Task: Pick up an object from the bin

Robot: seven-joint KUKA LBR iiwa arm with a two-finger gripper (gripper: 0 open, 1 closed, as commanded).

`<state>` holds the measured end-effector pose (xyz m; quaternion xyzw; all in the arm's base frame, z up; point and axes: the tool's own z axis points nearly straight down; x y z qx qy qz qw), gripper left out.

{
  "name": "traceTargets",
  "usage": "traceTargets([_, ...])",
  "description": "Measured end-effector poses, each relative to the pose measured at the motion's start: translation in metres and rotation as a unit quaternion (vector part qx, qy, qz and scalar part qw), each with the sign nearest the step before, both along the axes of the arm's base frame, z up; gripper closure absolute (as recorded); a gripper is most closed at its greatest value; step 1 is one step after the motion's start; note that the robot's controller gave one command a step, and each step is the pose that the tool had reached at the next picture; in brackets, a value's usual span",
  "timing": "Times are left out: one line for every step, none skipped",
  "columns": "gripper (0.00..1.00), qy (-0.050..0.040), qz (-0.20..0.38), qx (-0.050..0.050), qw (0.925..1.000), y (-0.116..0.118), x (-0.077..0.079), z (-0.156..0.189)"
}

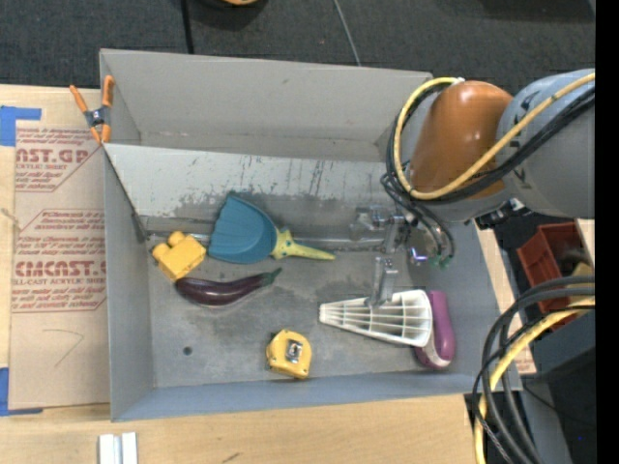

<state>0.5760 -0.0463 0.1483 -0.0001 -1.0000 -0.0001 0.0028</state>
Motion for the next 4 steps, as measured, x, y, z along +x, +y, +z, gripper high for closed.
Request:
traceTargets([0.00,-0.0038,0.000,0.000,1.0000,0.000,0.002,0.005])
traceTargets([0.00,-0.0045,-0.033,0.000,0.9994,-0.004,-0.010,-0.044])
traceTargets([0.00,-0.0017,-0.041,0.000,0.9992,-0.005,-0.013,-0.056])
traceTargets([0.00,0.0004,-0.019,0.000,0.9998,0.003,-0.019,-0.040])
